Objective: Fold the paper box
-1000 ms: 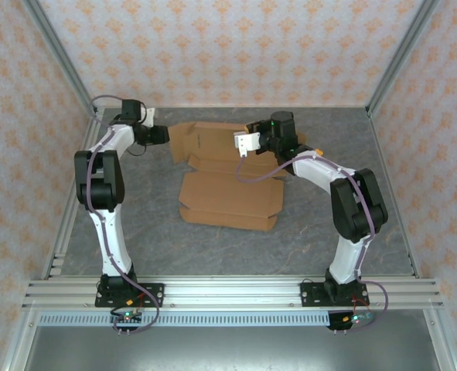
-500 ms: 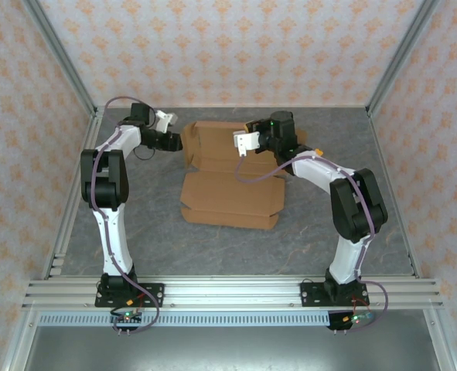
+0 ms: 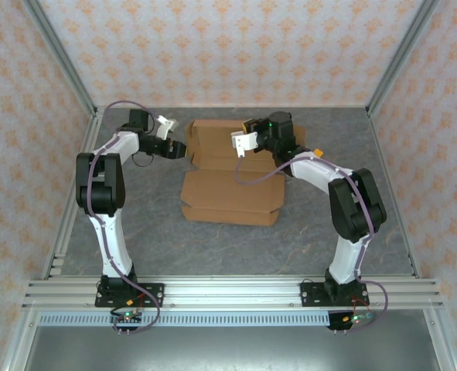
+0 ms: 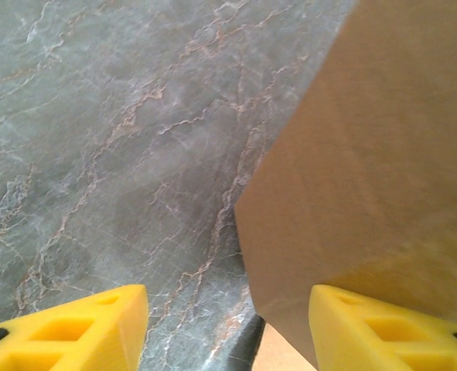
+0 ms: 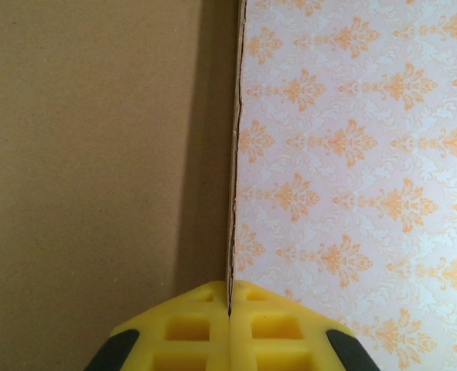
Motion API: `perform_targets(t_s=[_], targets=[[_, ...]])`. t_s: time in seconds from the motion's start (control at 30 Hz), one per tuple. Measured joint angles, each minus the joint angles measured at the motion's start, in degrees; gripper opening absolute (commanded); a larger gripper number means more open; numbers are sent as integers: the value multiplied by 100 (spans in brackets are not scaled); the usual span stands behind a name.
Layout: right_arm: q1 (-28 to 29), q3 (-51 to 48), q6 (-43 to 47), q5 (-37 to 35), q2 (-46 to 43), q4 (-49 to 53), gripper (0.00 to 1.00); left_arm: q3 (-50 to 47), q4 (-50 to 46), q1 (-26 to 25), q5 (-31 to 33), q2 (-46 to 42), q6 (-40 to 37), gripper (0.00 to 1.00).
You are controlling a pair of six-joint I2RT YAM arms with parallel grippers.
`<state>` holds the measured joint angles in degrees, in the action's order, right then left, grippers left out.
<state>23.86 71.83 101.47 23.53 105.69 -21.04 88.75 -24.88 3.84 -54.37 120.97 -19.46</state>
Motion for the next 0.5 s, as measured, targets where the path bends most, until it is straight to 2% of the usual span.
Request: perform_targets(t_s=[0.5], targets=[[11,-4,17,-83,2,-4,0,538,-175,-210,-433,52,-514,60]])
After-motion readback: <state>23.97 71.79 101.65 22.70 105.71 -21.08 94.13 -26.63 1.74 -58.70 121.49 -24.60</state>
